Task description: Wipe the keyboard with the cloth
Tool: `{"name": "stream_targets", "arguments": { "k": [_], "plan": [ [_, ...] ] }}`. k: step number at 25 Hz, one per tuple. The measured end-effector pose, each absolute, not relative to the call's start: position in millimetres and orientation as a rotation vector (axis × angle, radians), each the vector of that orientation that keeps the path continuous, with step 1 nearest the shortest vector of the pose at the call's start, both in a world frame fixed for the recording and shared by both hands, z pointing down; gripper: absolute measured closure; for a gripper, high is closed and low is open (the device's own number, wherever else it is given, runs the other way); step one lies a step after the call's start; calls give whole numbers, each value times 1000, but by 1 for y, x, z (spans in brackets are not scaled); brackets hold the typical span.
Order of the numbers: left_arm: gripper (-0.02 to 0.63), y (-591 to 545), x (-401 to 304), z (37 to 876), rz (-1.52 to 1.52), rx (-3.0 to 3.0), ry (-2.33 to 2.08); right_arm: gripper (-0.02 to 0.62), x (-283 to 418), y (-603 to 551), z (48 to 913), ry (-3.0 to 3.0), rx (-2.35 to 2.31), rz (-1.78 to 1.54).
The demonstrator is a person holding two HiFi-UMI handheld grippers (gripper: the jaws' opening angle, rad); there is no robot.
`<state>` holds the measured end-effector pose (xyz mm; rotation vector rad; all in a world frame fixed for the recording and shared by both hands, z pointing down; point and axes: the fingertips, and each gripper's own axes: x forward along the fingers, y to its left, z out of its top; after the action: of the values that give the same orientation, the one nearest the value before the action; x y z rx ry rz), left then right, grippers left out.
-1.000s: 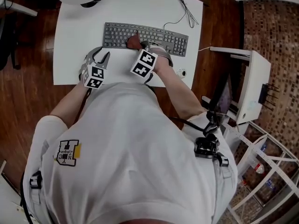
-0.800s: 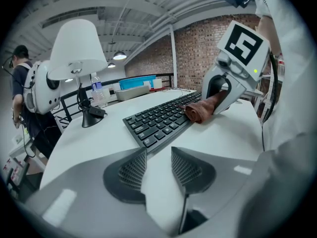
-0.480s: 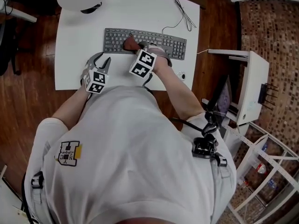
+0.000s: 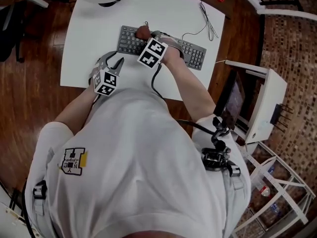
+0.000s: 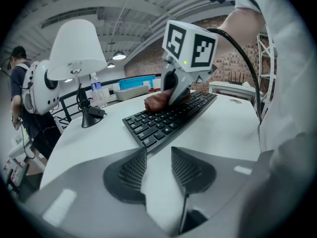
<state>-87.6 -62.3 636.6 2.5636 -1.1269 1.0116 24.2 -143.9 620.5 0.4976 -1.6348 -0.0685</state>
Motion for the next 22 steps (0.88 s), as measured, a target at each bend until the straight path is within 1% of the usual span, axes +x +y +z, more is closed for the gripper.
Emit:
{"name": "stream_targets", "arguments": {
  "k": [8, 13, 17, 22],
  "plan": [
    [451, -62, -87, 636, 1014, 2565, -1124, 511, 18, -64, 626, -1659, 430, -60],
    [451, -61, -84, 636, 1012, 2562, -1122, 511, 17, -36, 633, -1663, 391, -40],
    [451, -60, -83, 636, 1016, 2569, -1112, 511, 13, -54, 624, -1686, 407, -39],
    [451, -60, -80, 637, 1012, 2578, -1100, 511, 0, -130, 606, -1701, 472, -98]
  ]
}}
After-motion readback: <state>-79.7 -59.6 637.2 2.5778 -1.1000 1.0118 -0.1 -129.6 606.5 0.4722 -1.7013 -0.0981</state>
